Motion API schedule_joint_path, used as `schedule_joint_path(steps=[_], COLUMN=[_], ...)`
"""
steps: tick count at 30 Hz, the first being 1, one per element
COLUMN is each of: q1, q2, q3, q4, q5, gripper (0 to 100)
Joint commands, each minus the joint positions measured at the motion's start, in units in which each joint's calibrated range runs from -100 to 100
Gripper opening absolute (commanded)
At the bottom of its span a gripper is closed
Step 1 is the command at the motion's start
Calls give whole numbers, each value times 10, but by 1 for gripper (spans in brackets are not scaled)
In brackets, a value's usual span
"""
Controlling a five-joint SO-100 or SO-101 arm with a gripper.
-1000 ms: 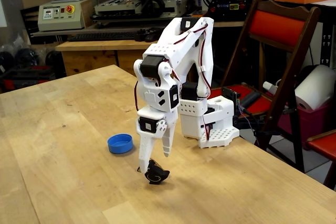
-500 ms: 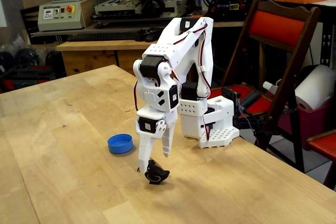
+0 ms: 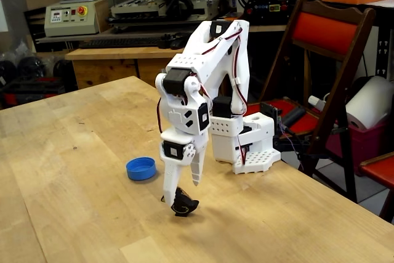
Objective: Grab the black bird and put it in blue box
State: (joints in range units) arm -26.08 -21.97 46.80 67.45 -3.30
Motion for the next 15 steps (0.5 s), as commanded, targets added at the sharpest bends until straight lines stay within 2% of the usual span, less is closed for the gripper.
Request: schedule_joint_path(steps=[1, 15], q1=[-6, -6], q2=[28, 56], q3=[-27, -31], q4=[-3, -3], q5=[-1, -1], gripper=[35, 34])
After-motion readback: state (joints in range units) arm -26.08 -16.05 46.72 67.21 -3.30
